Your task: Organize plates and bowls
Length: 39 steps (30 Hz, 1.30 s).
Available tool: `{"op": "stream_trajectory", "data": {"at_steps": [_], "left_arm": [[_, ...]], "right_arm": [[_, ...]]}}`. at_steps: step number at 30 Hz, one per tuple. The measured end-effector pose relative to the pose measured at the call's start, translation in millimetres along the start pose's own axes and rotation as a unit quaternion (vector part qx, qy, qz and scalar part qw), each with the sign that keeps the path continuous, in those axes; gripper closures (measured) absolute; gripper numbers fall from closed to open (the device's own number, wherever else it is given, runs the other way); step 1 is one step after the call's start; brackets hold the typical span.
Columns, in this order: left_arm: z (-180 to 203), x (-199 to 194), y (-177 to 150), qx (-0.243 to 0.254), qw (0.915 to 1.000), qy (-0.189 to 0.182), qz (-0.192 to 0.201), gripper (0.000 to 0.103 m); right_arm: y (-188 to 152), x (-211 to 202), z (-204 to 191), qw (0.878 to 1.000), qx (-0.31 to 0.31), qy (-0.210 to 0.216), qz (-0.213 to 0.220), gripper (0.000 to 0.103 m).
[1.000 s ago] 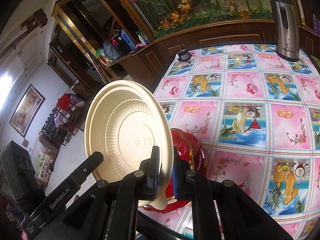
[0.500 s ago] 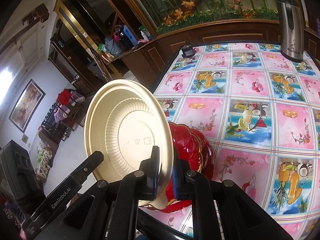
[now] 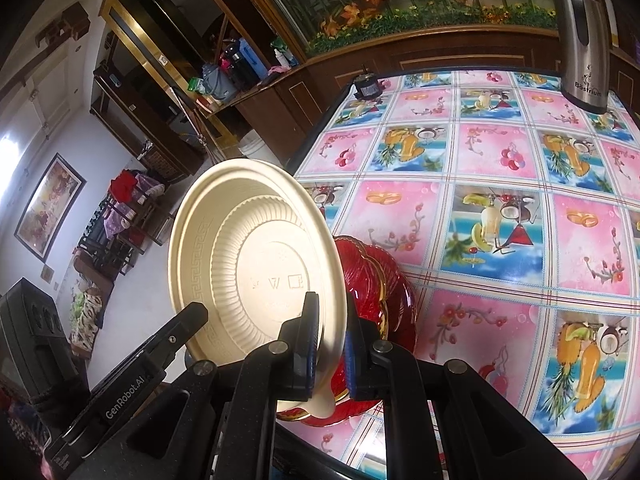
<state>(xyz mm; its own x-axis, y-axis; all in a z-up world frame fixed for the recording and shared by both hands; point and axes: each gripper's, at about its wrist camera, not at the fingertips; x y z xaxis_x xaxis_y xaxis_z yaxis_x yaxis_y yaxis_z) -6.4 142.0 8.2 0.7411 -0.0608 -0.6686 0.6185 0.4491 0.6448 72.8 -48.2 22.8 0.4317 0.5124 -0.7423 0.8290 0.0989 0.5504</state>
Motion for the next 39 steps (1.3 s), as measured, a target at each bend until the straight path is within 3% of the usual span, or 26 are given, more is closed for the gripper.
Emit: {"op": "stream_trajectory", "data": {"at_steps": [13, 21, 39], "left_arm": [[-2.6, 6.6, 3.5, 0.001, 0.9999, -0.005, -0.013, 0.093], [-4.7, 0.5, 13.6, -0.002, 1.0000, -0.004, 0.007, 0.093], [-11.1, 12.6, 6.4, -0.005, 0.9999, 0.000, -0.011, 0.093]], "right_arm": [[2.5, 4.8, -3.3, 1.000, -0.004, -0.012, -0.010, 0.092], [16.0, -2.1, -17.2, 1.000, -0.019, -0.008, 0.003, 0.092], [10.3, 12.0, -11.7, 1.000, -0.017, -0.011, -0.018, 0.092]]}}
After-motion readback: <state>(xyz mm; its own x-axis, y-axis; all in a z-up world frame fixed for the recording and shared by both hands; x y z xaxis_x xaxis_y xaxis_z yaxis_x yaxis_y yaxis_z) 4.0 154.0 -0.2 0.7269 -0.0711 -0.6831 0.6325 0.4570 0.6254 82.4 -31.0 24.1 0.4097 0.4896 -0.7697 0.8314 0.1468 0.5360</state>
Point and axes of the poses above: each gripper's, at about its wrist camera, not at the fingertips, and x roughly the way its jaws point, z to its right, y to its top, and after that the axes turned 2 degrees about -y, right-handed
